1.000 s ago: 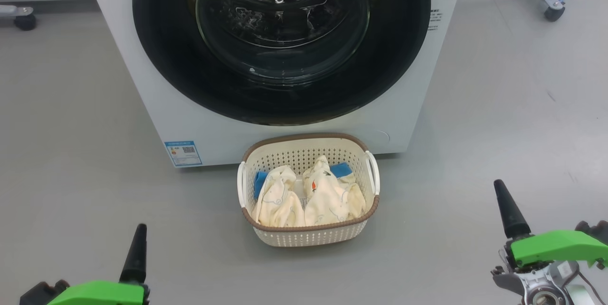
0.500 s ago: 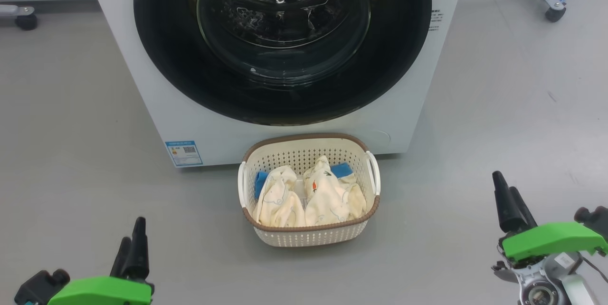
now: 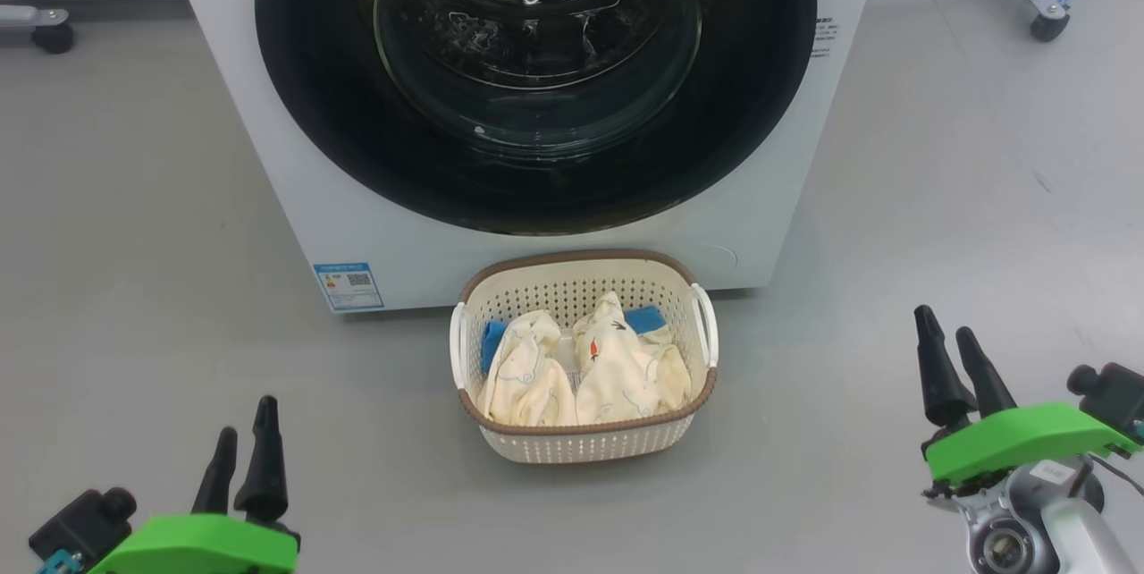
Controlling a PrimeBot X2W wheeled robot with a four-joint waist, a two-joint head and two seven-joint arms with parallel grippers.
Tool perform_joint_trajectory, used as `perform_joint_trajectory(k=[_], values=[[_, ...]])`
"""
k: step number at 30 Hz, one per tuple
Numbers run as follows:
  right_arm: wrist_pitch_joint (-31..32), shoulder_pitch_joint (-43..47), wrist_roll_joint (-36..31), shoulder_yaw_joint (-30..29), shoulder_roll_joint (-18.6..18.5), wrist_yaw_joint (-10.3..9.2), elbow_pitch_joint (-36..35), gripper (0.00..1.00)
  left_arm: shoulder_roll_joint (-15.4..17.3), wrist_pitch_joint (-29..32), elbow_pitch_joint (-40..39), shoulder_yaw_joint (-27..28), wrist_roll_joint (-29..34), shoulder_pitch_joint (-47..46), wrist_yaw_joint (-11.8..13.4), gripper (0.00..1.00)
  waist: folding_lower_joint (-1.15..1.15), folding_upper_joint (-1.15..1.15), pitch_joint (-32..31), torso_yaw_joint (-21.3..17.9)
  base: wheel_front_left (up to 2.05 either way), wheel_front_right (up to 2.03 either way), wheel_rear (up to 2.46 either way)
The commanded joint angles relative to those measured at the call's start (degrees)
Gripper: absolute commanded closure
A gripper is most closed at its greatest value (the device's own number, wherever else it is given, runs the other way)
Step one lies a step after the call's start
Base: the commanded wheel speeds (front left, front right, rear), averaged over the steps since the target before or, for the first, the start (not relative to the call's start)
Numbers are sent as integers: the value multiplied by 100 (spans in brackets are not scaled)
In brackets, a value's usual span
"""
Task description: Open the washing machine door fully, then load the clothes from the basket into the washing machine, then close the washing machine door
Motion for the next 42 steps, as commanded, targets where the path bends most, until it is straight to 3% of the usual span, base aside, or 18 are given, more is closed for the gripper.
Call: perform_joint_trajectory(k=[1,19,42], values=[[-76,-368,-201,89,-150,-12,-242,0,152,-84,-233,105,186,-321,-3,0,0,0,2,7,0,0,0],[-275,-493,-1355,259,-231,-14,-354,0,280,-374,-386,-41,1414,-379,-3,0,0,0,51,26,0,0,0],[-351,-603,-2843,470,-362,-17,-435,0,524,-783,-589,-233,3318,-346,204,0,0,0,43,83,0,0,0]])
